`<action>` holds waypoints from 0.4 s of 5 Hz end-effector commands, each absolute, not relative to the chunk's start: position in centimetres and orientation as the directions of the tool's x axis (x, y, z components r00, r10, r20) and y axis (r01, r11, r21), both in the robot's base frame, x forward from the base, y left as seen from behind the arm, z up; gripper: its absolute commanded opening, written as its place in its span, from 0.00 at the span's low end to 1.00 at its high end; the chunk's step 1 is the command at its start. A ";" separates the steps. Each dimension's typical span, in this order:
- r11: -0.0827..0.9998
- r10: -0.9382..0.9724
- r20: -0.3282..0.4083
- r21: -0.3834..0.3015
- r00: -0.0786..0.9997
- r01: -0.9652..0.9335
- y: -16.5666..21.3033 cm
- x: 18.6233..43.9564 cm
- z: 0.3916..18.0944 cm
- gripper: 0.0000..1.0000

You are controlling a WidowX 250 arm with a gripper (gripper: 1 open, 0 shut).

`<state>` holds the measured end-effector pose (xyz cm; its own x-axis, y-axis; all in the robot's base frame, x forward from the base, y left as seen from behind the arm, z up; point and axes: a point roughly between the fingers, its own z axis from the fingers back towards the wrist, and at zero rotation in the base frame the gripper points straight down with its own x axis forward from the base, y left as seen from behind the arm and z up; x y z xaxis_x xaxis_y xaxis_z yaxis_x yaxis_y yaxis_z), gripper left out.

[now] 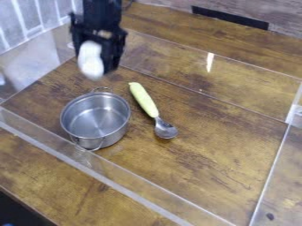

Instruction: Put the mushroom in the silver pot

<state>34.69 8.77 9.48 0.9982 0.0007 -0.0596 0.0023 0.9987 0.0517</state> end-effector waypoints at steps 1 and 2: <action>0.995 -0.043 0.061 0.088 0.997 0.037 8.6 35.1 12.2 1.00; 0.994 -0.072 0.072 0.091 0.995 0.066 8.5 35.6 12.1 1.00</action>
<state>35.16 9.03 8.92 0.9984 -0.0536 -0.0204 0.0548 0.9965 0.0633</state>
